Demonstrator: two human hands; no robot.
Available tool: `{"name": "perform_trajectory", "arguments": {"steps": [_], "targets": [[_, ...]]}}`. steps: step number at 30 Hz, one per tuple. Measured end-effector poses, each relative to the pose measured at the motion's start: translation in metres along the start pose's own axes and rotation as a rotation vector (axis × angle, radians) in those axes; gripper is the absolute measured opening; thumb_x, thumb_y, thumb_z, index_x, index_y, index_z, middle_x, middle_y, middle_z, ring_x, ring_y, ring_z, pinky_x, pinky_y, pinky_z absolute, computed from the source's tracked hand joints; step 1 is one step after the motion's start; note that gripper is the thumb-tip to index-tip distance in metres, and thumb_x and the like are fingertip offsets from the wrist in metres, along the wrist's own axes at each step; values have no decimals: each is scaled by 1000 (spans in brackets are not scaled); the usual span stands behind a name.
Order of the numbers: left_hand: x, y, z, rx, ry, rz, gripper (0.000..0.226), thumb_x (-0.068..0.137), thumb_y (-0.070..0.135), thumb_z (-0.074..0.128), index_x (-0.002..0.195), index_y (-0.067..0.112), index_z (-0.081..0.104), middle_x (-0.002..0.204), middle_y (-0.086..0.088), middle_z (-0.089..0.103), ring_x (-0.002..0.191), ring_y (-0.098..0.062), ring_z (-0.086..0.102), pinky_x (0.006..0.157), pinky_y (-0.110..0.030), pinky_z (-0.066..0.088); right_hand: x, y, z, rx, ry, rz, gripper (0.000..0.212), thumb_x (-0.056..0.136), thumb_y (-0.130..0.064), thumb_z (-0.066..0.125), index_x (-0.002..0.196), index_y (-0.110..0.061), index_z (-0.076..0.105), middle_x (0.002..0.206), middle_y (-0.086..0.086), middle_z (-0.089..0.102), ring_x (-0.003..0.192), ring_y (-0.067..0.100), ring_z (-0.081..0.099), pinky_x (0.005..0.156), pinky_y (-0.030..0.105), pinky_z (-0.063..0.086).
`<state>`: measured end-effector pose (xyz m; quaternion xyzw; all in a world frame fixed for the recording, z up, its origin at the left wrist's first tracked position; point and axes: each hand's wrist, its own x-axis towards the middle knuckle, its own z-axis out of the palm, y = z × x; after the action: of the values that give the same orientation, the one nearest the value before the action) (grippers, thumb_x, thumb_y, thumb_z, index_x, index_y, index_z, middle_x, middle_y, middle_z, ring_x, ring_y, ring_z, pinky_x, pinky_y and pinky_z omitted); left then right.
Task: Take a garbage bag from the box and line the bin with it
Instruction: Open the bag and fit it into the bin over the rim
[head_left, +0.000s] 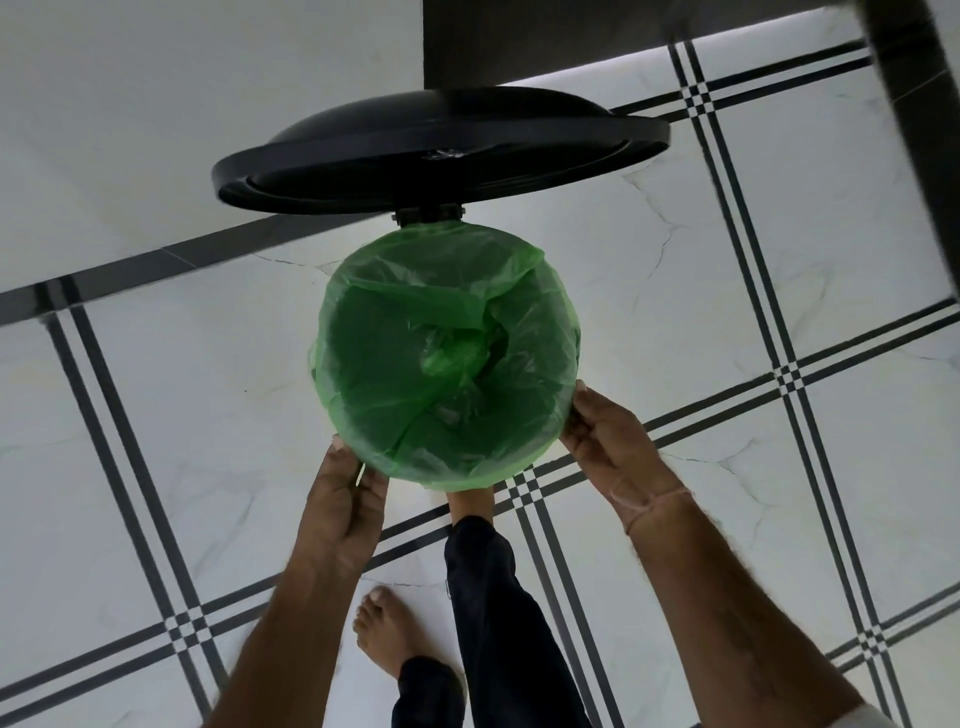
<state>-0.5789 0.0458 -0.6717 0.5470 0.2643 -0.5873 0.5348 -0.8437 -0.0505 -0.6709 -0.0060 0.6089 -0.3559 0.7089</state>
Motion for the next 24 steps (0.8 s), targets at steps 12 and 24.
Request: {"name": "perform_trajectory", "arguments": {"steps": [12, 24], "targets": [[-1, -10, 11, -16, 134, -187, 22, 106, 11, 49, 93, 16, 66, 92, -1, 72, 80, -16, 67, 61, -21, 56, 0, -7, 15, 4, 18, 59, 43, 104, -43, 53, 110, -4, 72, 99, 13, 77, 96, 26, 75, 88, 43, 63], [-11, -31, 12, -169, 117, -169, 29, 100, 50, 56, 95, 25, 70, 111, 0, 69, 110, -22, 64, 97, -48, 52, -21, 16, 9, -132, 169, 28, 21, 106, -31, 53, 107, -20, 70, 104, -4, 79, 109, 18, 67, 93, 39, 50]]}}
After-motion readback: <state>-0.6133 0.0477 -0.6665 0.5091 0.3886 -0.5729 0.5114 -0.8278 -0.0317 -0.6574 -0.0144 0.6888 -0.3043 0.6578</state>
